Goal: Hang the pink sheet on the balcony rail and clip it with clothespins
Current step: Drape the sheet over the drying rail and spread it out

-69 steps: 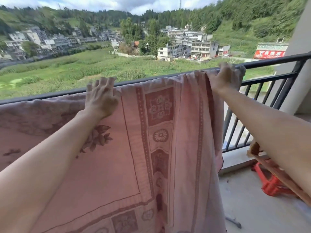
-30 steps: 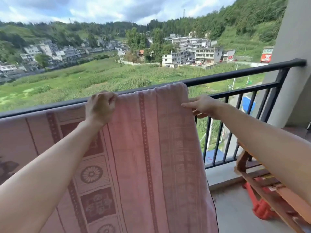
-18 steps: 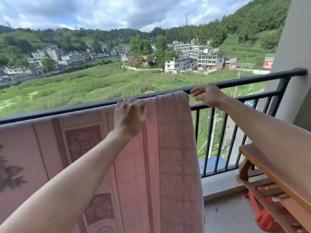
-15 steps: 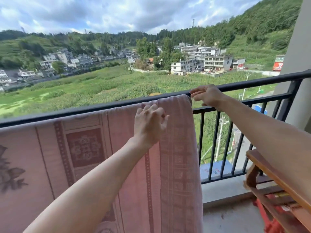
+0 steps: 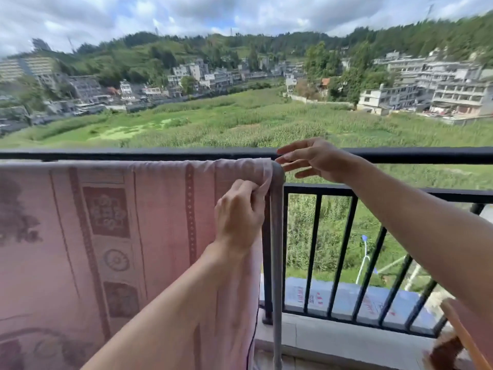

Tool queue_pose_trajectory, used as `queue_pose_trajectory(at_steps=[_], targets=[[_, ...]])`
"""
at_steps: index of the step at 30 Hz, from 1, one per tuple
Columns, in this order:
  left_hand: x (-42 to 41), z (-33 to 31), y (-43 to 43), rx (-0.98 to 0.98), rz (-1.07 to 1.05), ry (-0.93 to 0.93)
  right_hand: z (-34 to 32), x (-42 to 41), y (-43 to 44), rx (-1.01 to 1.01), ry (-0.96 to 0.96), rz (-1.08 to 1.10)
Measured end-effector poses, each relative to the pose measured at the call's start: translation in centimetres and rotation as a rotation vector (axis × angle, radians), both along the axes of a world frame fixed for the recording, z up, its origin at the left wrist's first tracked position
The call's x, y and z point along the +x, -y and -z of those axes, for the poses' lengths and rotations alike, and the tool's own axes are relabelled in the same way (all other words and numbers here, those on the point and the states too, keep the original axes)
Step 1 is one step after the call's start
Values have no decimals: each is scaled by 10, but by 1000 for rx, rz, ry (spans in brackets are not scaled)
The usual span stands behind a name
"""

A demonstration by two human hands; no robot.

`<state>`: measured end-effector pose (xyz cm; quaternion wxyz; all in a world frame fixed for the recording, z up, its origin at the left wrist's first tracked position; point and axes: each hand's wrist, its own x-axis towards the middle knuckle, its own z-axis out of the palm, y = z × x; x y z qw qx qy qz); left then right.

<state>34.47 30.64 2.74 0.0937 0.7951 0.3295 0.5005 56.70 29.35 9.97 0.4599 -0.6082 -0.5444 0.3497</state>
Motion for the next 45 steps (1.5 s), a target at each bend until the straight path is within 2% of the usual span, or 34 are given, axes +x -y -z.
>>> queue_pose_trajectory(at_steps=[3, 6, 9, 11, 12, 15, 16, 17, 20, 24, 26, 28, 30, 32, 35, 38, 42, 45], targets=[[-22, -42, -5, -269, 48, 208, -3, -9, -12, -40, -63, -180], [-35, -89, -27, -527, 27, 335, -8, -30, -23, -75, -74, -376], [-52, -116, -38, -498, -83, 294, -14, -50, -30, 7, 98, -332], [-60, -123, -32, -384, -86, 134, -19, -56, -33, 67, 142, -254], [-62, -122, -25, -294, -83, -2, -22, -57, -36, 82, 115, -250], [-61, -113, -5, 12, -280, -636, -34, -54, -47, 75, -1, -269], [-61, -109, -5, 93, -361, -779, -37, -53, -52, 72, -6, -259], [-61, -108, -7, 164, -409, -819, -38, -53, -56, 74, 8, -236], [-68, -112, -18, 210, -325, -631, -40, -52, -61, 113, 52, -175], [-70, -132, -26, 10, -102, -358, -37, -50, -37, 191, 129, -276], [-68, -142, -21, -63, -40, -301, -32, -64, -23, 256, 251, -309], [-63, -149, -15, -83, 11, -312, -20, -83, -15, 377, 500, -172], [-57, -156, -7, -81, 50, -313, -8, -95, -14, 534, 723, 74], [-51, -161, 1, -92, 104, -272, -3, -99, -14, 639, 819, 232], [-45, -163, 9, -107, 199, -240, -8, -82, -10, 683, 855, 395], [-36, -160, 11, -103, 251, -226, -22, -58, -2, 581, 879, 489], [-21, -159, 15, -64, 326, -193, -37, -28, 9, 659, 807, 539], [-23, -147, 5, -100, 392, -229, -9, 12, 24, 570, 830, 518]])
